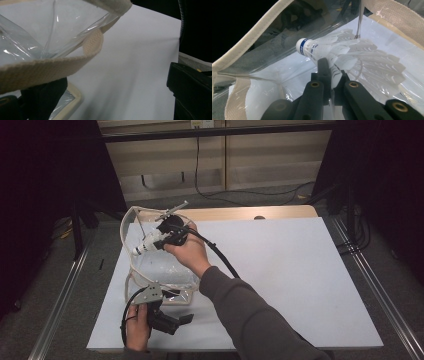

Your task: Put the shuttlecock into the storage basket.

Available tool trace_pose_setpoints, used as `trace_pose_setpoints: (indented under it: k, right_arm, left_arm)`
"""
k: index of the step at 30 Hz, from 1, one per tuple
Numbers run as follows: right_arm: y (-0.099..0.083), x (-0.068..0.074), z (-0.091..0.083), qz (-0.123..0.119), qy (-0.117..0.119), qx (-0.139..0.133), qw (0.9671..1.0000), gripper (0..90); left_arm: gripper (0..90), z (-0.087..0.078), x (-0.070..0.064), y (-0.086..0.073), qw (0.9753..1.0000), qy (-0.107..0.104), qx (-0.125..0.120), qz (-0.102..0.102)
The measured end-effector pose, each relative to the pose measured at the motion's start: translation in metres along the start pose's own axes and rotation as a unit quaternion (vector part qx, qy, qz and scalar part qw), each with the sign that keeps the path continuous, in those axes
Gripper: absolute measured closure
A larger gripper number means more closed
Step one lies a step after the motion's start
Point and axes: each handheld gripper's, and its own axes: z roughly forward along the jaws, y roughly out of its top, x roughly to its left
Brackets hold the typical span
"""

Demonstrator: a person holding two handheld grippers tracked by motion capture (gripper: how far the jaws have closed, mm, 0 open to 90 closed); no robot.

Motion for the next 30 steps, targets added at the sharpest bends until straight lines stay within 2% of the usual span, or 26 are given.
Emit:
trace_pose_setpoints:
  k: [5, 18, 30]
  right_arm:
    - [0.0005, 0.0003, 0.0008, 0.007, -0.004, 0.001, 1.0, 88.5]
    - [0.0044, 0.0071, -0.0047, 0.006, 0.0, -0.002, 1.0, 88.5]
    - [0.004, 0.0034, 0.0052, 0.02, -0.014, -0.005, 0.9997, 88.5]
  left_arm:
    - [3.0, 0.0003, -0.0003, -0.0003, 1.0, 0.0, 0.0, 0.0]
    - [3.1, 0.0003, -0.0006, -0.0004, 1.0, 0.001, 0.0, 0.001]
    - [3.0, 0.0001, -0.0006, -0.0003, 1.0, 0.0, 0.0, 0.001]
